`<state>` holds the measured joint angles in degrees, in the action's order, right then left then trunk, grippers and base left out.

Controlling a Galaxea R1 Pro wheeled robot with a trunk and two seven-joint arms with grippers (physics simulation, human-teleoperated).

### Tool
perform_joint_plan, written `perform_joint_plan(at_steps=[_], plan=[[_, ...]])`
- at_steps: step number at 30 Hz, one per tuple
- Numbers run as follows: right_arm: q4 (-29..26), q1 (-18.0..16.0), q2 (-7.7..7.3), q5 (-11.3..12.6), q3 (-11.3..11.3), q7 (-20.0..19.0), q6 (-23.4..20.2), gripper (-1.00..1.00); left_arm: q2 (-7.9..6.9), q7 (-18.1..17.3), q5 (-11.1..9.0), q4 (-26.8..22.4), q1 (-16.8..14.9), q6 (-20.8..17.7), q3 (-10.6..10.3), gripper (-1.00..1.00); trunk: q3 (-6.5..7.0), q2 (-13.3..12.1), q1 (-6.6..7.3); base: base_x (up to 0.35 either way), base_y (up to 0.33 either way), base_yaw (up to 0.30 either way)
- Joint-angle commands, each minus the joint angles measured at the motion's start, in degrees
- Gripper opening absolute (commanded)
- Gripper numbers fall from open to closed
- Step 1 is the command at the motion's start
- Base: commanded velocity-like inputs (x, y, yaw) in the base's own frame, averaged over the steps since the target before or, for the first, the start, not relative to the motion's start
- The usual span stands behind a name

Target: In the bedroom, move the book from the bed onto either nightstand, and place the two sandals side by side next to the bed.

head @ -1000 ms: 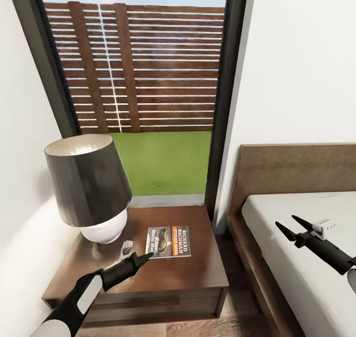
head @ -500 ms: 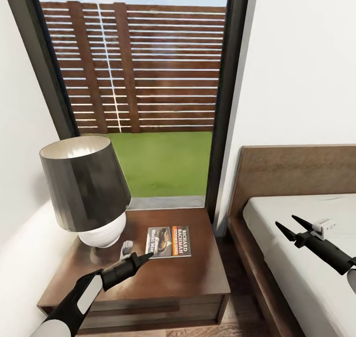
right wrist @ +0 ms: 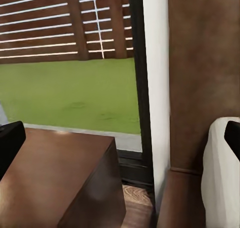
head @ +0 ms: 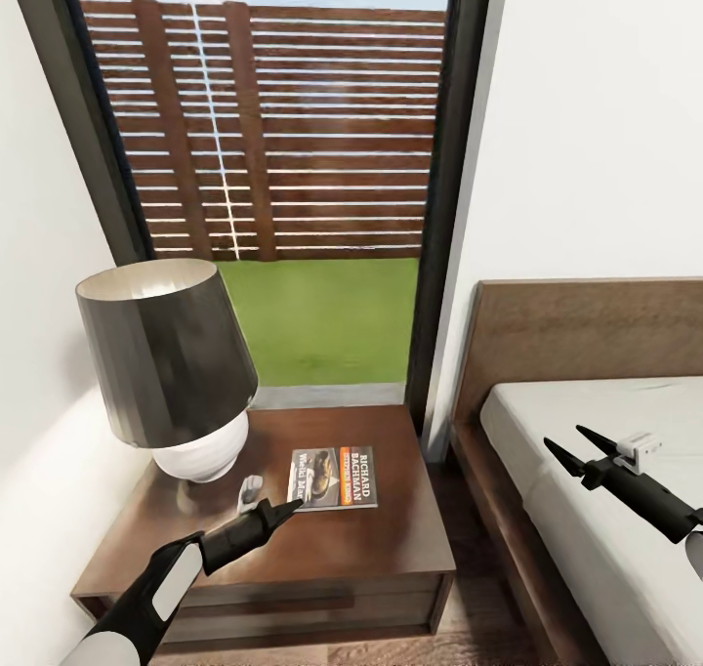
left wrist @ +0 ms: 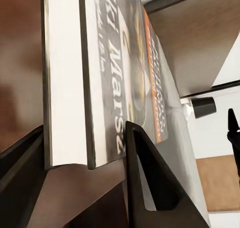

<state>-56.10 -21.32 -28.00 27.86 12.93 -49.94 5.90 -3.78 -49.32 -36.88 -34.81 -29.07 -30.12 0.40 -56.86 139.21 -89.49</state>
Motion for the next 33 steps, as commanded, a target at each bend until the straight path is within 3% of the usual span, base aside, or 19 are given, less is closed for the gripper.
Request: perform_joint_plan(at_steps=[1,13,23,33], plan=[[0.1,0.0,-0.01,0.3,0.0,-0.2,0.1,1.0,0.0,-0.1,-0.3,0.0,0.0,-0.5,0.0,-1.0,-0.05,0.0,0.01,0.0,0.0,0.0],[0.1,0.0,0.01,0.3,0.0,-0.2,0.1,1.0,0.0,-0.1,-0.3,0.0,0.0,-0.5,0.0,-1.0,-1.85,4.0,-2.18,0.0,0.0,0.0],[0.1,0.0,0.04,0.3,0.0,-0.2,0.1,1.0,0.0,-0.1,-0.3,0.0,0.0,-0.5,0.0,-1.0,-2.29,4.1,-2.24,0.0,0.0,0.0],[0.1,0.0,0.02,0.3,0.0,-0.2,0.1,1.0,0.0,-0.1,-0.3,0.0,0.0,-0.5,0.0,-1.0,-4.51,4.2,-2.49,0.0,0.0,0.0]])
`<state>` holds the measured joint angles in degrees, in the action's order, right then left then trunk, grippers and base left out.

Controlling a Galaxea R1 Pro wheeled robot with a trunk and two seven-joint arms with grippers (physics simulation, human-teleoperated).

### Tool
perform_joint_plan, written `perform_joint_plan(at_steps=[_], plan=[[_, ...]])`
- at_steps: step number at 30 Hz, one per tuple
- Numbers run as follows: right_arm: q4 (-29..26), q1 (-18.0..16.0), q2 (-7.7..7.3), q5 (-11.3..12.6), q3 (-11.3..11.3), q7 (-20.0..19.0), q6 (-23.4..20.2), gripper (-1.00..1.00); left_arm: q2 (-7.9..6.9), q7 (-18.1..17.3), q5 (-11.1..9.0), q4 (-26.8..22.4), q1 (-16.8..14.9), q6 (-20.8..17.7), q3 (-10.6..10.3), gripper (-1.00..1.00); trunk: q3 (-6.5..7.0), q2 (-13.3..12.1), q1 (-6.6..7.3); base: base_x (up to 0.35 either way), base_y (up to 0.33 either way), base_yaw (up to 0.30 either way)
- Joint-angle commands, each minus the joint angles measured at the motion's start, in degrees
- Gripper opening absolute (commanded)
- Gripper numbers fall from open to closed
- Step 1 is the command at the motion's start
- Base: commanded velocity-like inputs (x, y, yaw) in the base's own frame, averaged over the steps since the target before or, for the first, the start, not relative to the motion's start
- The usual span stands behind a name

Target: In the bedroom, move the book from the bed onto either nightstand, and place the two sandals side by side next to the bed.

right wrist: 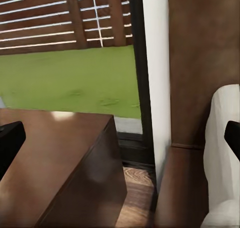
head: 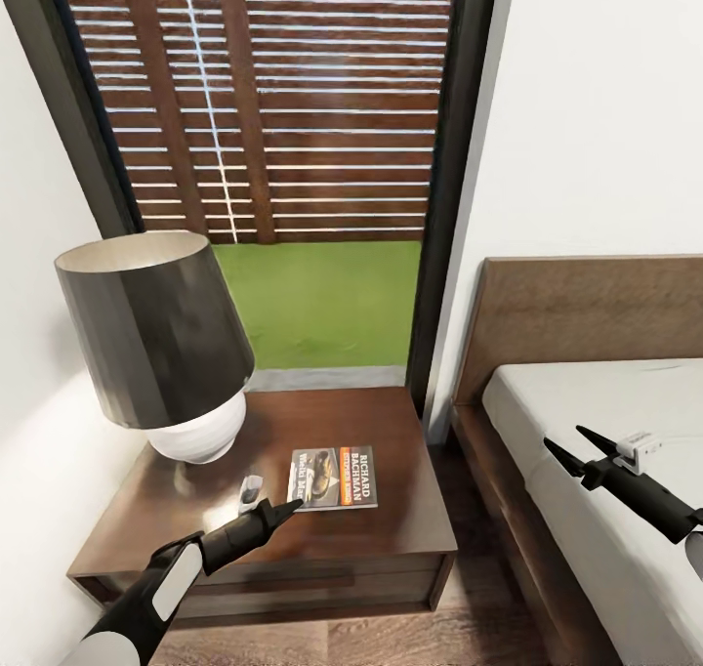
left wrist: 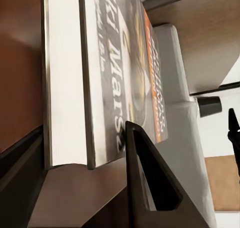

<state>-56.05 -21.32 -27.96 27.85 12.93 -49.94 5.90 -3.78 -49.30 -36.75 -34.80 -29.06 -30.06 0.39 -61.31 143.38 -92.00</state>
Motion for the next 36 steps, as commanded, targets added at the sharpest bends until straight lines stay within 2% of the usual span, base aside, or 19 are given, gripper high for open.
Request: perform_joint_plan(at_steps=[1,5,10,31,36], plan=[[0.1,0.0,-0.01,0.3,0.0,-0.2,0.1,1.0,0.0,-0.1,-0.4,0.0,0.0,-0.5,0.0,-1.0,-0.06,0.0,0.02,0.0,0.0,0.0],[0.1,0.0,0.0,0.3,0.0,-0.2,0.1,1.0,0.0,-0.1,-0.4,0.0,0.0,-0.5,0.0,-1.0,-0.06,0.0,0.02,0.0,0.0,0.0],[0.1,0.0,-0.02,0.3,0.0,-0.3,0.1,1.0,0.0,-0.1,-0.4,0.0,0.0,-0.5,0.0,-1.0,-1.16,0.1,-0.11,0.0,0.0,0.0],[0.5,0.0,-0.07,0.4,0.0,-0.6,0.1,1.0,0.0,-0.1,-0.4,0.0,0.0,-0.5,0.0,-1.0,-1.16,0.1,-0.11,0.0,0.0,0.0],[0.5,0.0,-0.07,0.4,0.0,-0.6,0.1,1.0,0.0,-0.1,-0.4,0.0,0.0,-0.5,0.0,-1.0,-2.27,0.2,-0.24,0.0,0.0,0.0]])
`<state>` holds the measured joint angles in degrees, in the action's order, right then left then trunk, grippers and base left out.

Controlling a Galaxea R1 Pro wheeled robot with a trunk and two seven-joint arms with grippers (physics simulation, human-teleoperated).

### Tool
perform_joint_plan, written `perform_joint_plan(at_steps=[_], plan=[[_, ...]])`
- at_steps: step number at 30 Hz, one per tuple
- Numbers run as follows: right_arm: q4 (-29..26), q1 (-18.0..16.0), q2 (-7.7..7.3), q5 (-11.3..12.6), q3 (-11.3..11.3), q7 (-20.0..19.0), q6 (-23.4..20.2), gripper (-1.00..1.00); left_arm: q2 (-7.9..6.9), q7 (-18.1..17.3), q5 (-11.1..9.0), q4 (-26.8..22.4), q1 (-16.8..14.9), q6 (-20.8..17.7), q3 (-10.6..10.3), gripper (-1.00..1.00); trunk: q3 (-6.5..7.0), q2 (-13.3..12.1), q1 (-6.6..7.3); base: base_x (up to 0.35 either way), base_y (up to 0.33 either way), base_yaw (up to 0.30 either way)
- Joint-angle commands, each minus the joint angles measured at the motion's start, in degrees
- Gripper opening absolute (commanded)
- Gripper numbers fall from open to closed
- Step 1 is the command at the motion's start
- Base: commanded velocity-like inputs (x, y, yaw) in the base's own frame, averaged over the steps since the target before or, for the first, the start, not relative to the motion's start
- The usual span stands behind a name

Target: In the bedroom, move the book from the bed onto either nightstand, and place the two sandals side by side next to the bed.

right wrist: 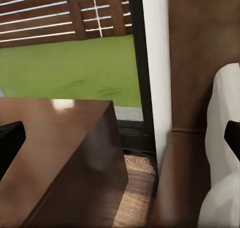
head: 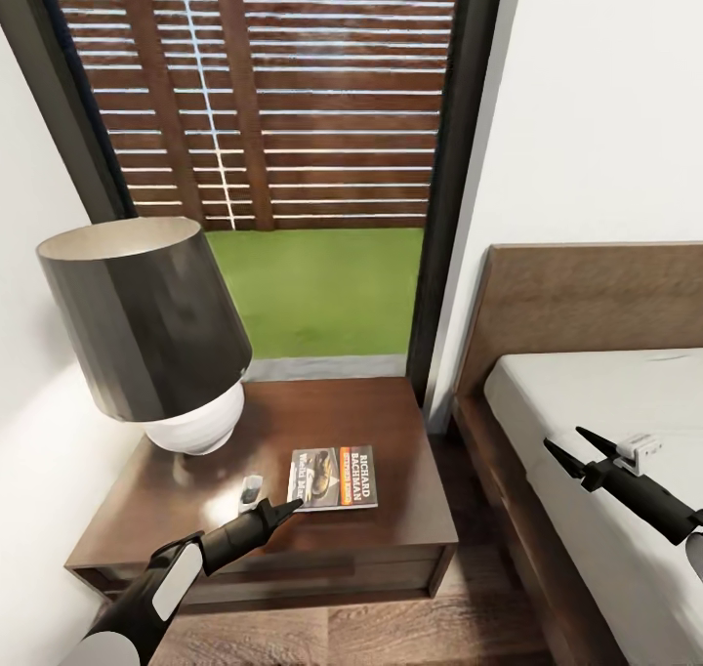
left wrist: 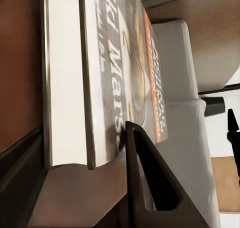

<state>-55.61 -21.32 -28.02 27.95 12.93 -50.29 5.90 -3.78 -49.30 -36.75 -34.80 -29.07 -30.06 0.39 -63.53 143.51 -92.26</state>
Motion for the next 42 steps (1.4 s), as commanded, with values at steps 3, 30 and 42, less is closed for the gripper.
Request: perform_joint_plan(at_steps=[3,30,42], plan=[[0.1,0.0,-0.02,0.3,0.0,-0.2,0.1,1.0,0.0,-0.1,-0.4,0.0,0.0,-0.5,0.0,-1.0,-0.28,0.0,-0.01,0.0,0.0,0.0],[0.1,0.0,-0.02,0.3,0.0,-0.2,0.1,1.0,-0.02,-0.1,-0.4,0.0,0.0,-0.5,0.1,-1.0,-0.28,0.0,-0.01,0.066,0.0,0.0],[0.1,0.0,-0.02,0.3,0.0,-0.2,0.1,1.0,-0.02,-0.1,-0.4,0.0,0.0,-0.5,0.1,-1.0,-0.72,0.1,-0.06,0.0,0.0,0.0]])
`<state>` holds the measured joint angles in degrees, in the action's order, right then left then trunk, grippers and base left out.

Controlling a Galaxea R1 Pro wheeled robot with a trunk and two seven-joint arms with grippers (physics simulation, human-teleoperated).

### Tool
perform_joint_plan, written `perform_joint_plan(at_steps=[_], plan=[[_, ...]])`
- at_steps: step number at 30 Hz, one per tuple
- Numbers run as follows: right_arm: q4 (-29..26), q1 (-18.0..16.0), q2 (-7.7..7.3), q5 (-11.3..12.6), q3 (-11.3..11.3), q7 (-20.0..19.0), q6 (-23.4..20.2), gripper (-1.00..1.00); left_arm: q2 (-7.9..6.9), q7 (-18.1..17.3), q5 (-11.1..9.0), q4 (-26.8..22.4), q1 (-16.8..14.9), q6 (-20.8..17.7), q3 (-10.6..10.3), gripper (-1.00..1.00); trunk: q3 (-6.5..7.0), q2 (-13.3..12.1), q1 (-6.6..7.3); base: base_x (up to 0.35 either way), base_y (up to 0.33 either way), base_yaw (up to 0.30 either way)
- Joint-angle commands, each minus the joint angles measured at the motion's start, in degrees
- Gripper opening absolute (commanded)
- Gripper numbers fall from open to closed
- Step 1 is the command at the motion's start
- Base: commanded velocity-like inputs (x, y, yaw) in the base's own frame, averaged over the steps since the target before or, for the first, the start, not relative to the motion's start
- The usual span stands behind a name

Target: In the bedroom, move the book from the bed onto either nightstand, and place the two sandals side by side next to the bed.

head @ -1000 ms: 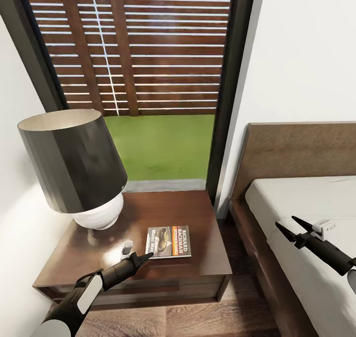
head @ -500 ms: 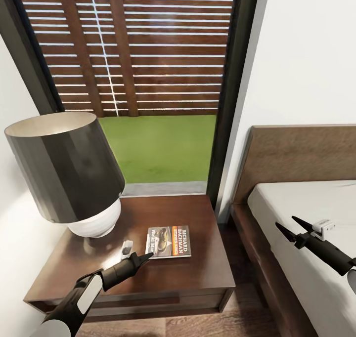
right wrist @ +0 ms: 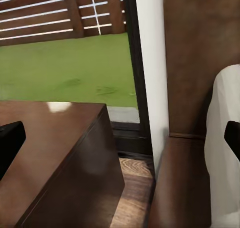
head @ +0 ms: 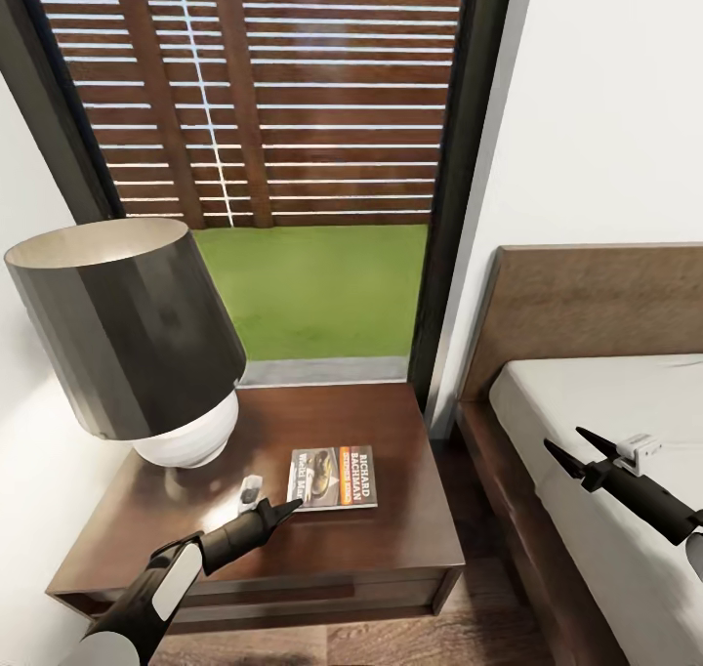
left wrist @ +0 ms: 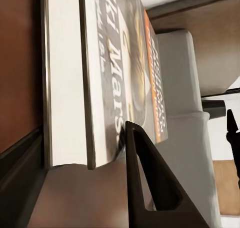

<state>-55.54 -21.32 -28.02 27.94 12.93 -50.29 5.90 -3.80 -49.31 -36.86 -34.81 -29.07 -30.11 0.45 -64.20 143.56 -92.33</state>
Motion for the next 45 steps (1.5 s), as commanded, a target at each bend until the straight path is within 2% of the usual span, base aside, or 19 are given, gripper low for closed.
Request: perform_joint_plan(at_steps=[1,29,30,45], plan=[[0.1,0.0,-0.02,0.3,0.0,-0.2,0.1,1.0,0.0,-0.1,-0.3,0.0,0.0,-0.5,0.1,-1.0,-0.05,0.0,0.01,0.0,0.0,0.0],[0.0,0.0,-0.02,0.3,0.0,-0.2,0.1,1.0,0.01,-0.1,-0.3,0.1,0.0,-0.5,0.1,-1.0,-0.05,0.0,0.01,0.0,0.0,0.0],[0.1,0.0,-0.02,0.3,0.0,-0.2,0.1,1.0,0.0,-0.1,-0.4,0.1,0.0,-0.5,0.1,1.0,-0.05,0.0,0.01,0.0,0.0,0.0],[0.0,0.0,-0.02,0.3,0.0,-0.2,0.1,1.0,0.01,-0.1,-0.3,0.0,0.0,-0.5,0.0,1.0,-0.05,0.0,0.01,0.0,0.0,0.0]])
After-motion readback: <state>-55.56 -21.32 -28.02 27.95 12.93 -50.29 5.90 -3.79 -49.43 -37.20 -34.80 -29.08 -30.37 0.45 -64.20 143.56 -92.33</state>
